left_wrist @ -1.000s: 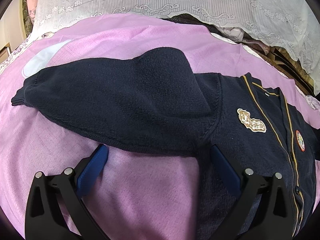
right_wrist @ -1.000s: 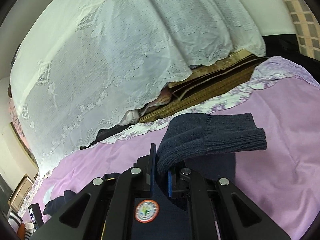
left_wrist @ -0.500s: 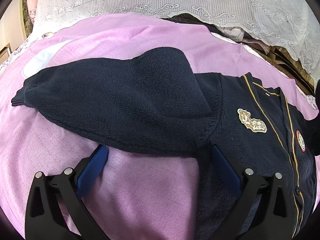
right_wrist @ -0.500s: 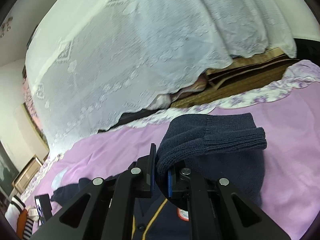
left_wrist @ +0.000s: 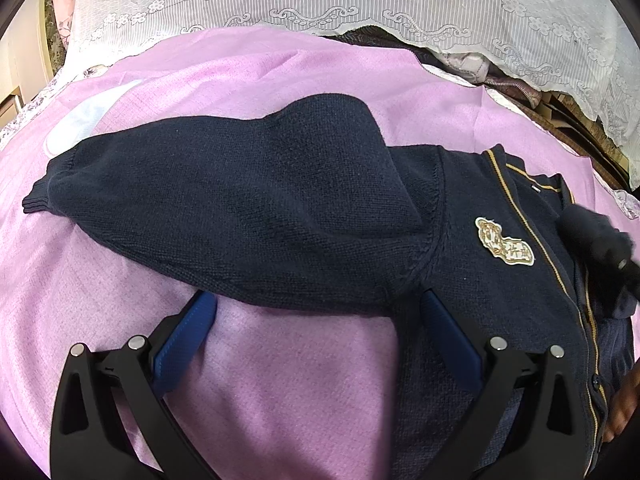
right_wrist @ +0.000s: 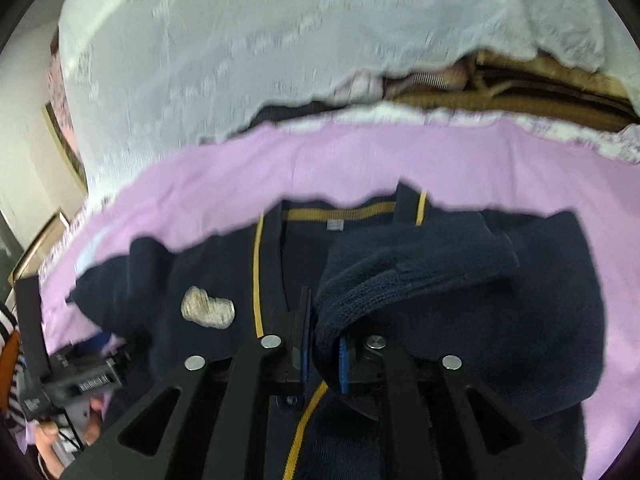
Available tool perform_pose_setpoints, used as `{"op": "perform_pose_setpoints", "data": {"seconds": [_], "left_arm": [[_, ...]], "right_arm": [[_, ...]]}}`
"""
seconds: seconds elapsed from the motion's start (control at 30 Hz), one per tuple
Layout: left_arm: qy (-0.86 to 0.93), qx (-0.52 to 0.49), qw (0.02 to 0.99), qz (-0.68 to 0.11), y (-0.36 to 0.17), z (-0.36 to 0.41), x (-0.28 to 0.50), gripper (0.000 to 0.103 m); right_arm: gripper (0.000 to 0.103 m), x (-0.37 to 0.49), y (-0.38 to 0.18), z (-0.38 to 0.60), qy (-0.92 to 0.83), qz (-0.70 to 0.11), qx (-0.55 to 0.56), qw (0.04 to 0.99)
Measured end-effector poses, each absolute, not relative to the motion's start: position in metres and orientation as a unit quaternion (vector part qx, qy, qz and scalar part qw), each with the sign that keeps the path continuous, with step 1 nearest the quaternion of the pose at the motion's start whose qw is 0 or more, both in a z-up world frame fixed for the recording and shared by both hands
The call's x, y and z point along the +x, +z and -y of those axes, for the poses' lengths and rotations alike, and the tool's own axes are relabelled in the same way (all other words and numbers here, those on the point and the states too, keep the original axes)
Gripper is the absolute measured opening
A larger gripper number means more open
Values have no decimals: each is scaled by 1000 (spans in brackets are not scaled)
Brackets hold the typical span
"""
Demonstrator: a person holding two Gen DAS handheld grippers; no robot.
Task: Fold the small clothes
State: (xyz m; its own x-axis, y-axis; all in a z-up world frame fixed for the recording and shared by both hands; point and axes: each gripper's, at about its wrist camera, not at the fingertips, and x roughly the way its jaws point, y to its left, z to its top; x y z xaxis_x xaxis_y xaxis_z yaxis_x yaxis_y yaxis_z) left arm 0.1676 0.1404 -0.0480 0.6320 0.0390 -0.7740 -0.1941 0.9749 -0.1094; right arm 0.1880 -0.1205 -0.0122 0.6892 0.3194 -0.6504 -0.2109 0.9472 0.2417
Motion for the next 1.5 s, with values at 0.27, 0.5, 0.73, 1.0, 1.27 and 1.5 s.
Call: {"op": "perform_pose_setpoints", "data": {"seconds": [0.27,0.5,0.73,1.0,1.27,1.5], "left_arm": [[65,-91,899,-424,-48,-140,167,99],[65,-90,899,-425,-48,-141,169,99],[65,-90,898,-425,-48,-141,169,99],[66,-91,899,-424,-48,-142,169,99],[66,-91,899,-424,-49,-143,167,99],[66,-90,899,-424,-49,-143,167,99]], "right_arm": [[54,168,-5,122,166,-363,64,914],[55,162,-2,191,150,-358,239,890],[49,186,-24,226,109,-367,376,844],[8,200,-6,178,114,-334,293,889],[36,203,-14,61,233,-402,145,873],[40,182,12,79,244,-343,160,893]]}}
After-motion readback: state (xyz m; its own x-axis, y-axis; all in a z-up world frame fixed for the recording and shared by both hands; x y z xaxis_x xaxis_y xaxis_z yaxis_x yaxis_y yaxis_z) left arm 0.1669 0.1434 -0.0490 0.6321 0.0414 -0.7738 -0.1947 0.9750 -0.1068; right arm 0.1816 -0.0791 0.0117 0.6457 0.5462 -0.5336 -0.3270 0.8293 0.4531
